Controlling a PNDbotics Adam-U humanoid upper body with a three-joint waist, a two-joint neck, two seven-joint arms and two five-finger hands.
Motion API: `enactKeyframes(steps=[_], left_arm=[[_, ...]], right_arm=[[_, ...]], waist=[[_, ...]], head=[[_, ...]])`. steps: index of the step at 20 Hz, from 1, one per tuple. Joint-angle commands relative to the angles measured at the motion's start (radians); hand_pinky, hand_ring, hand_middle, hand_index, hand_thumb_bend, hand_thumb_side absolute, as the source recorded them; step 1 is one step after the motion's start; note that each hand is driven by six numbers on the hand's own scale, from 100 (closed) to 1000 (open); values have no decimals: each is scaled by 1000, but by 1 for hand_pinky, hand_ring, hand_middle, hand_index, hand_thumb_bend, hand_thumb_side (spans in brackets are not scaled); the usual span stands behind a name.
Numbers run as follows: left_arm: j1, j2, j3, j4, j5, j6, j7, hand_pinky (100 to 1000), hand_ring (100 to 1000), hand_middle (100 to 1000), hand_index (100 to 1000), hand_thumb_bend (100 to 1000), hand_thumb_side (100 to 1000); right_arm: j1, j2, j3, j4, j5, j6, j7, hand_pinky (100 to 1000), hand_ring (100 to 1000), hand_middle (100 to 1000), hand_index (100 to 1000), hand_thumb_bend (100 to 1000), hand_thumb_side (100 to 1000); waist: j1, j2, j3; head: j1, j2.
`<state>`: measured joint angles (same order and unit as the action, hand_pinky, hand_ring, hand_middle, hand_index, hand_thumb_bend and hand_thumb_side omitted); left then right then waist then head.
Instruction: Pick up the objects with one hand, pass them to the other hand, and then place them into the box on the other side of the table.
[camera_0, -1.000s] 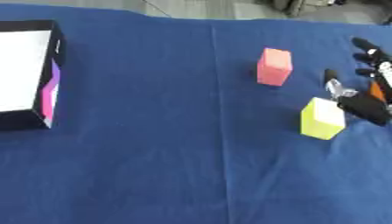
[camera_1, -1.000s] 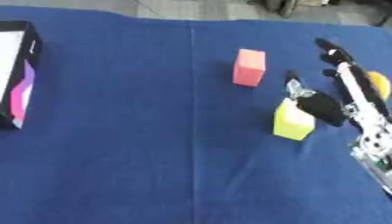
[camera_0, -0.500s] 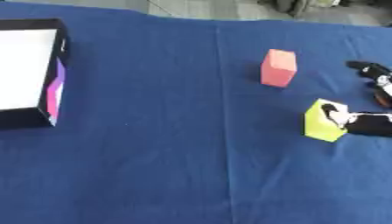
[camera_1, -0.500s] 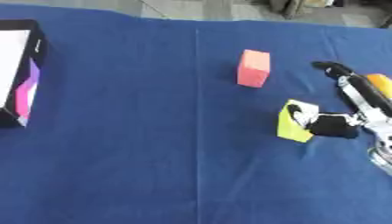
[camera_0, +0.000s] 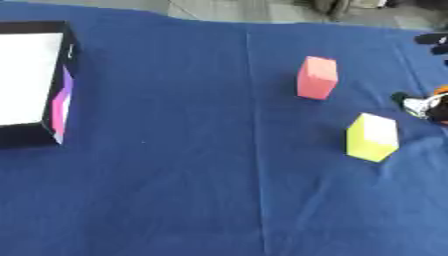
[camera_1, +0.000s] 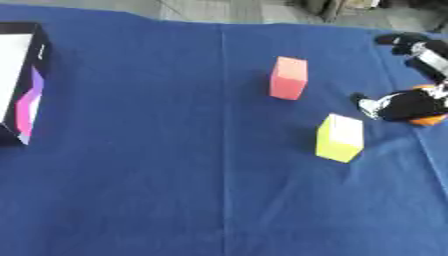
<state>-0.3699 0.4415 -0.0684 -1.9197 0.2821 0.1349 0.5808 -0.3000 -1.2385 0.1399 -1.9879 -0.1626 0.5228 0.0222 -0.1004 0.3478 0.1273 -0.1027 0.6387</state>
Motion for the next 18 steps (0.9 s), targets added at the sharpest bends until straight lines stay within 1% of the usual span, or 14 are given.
enactKeyframes(steps=[1, 5, 8, 13, 18], left_arm=[[-6, 33, 3, -10, -5, 2, 0, 788, 713, 770, 913, 225, 920], [-6, 36, 0, -10, -6, 5, -2, 789, 713, 770, 914, 225, 921], [-8, 35, 1, -12, -5, 5, -2, 789, 713, 769, 914, 225, 920], [-8, 34, 0, -13, -5, 6, -3, 789, 713, 769, 914, 225, 921], [-11, 30, -2, -17, -2, 7, -5, 789, 713, 769, 914, 224, 922]], right_arm=[[1, -61, -3, -12, -12, 12, 48, 951, 994, 975, 951, 427, 181], [10, -64, 21, -12, 23, -13, 109, 955, 994, 954, 934, 436, 101], [12, -60, 29, -12, 48, -33, 155, 956, 993, 929, 924, 445, 100], [3, -51, 27, -12, 93, -42, 233, 954, 988, 910, 929, 451, 100], [-17, -41, 24, -12, 143, -49, 311, 950, 985, 910, 937, 465, 100]], waist=[[-1, -13, -2], [-4, -10, 0], [-3, -9, 3], [0, -6, 3], [12, 1, 0]], head=[[2, -14], [2, -20], [0, -24], [-1, -22], [17, -12]])
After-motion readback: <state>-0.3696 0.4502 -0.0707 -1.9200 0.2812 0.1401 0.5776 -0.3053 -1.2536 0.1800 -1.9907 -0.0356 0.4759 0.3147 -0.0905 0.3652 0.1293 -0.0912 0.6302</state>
